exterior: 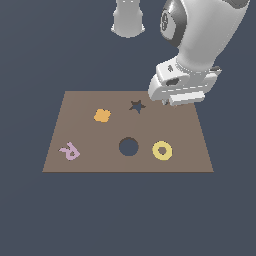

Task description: Insert a designated object into the corresponding slot on a board.

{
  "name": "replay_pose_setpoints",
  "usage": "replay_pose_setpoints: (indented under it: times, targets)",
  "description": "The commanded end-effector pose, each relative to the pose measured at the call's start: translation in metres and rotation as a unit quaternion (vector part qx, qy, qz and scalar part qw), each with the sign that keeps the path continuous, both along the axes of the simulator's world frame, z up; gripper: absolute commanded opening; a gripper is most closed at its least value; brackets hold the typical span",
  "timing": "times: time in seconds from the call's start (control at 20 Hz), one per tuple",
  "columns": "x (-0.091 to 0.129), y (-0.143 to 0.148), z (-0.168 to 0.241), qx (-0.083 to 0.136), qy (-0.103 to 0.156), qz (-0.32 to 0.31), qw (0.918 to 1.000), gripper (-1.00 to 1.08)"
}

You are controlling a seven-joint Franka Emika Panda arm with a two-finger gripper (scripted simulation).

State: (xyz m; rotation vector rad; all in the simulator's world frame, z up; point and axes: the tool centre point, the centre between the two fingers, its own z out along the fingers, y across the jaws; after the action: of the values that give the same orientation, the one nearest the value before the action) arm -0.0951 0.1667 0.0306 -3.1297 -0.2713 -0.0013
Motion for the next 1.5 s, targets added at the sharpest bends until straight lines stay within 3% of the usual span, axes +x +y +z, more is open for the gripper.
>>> replay_pose_setpoints:
  times: [0.0,0.5,0.95,1.2,1.45]
  targets:
    - [0.000,0.000,-0.001,0.000,0.000,0.000,1.0000,-1.00]
    - [0.003,-0.001,0.000,0.000,0.000,-0.022,0.9998,-1.00]
    - [0.015,-0.007,0.001,0.000,0.000,-0.114,0.9935,-1.00]
    - [0.024,-0.015,0.002,0.000,0.000,-0.197,0.9804,-1.00]
    - [0.035,-0.027,0.003,0.000,0.000,-0.301,0.9537,-1.00]
